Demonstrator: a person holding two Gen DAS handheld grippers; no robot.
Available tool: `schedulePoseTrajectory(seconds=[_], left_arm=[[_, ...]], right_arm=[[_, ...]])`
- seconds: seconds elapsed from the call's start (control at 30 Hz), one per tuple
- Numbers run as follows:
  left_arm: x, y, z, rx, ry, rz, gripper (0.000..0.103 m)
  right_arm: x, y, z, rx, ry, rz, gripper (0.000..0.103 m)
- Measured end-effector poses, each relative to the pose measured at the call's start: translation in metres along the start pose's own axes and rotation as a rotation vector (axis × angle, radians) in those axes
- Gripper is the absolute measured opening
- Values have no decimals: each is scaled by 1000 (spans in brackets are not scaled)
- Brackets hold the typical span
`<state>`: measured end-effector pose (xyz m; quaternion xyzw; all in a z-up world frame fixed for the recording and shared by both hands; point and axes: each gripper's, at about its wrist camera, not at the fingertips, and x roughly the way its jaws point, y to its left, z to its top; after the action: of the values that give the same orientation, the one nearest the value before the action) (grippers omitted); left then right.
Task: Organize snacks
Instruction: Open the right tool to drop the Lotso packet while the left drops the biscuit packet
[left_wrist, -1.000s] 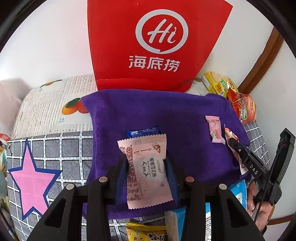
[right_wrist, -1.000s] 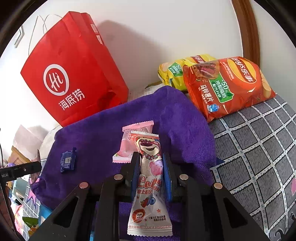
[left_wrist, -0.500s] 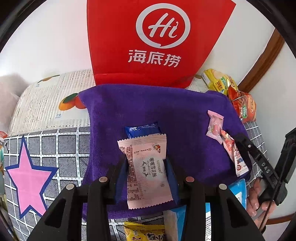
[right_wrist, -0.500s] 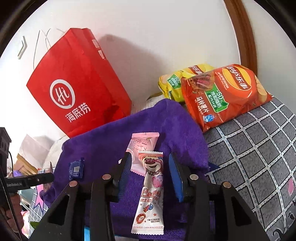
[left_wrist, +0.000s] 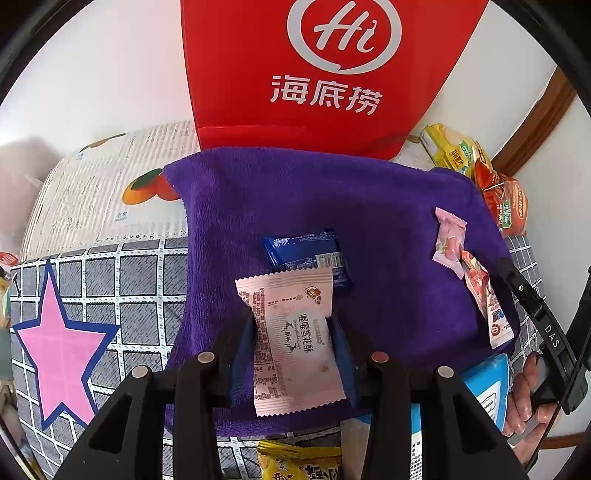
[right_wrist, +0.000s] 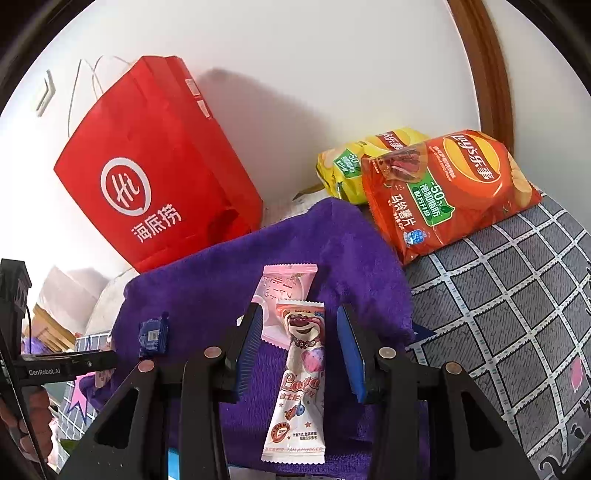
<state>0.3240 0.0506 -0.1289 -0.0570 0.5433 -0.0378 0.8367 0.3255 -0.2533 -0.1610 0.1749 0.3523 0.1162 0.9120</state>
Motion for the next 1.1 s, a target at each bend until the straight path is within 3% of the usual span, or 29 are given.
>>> schedulePoseTrajectory(seconds=[0.53, 1.1], left_arm=[[5, 8, 1, -31, 29, -1, 43], [-21, 5, 2, -15, -41, -5, 49]], right_arm=[[4, -1, -1, -8, 27, -4, 47], [-16, -6, 7, 27, -2, 13, 47]])
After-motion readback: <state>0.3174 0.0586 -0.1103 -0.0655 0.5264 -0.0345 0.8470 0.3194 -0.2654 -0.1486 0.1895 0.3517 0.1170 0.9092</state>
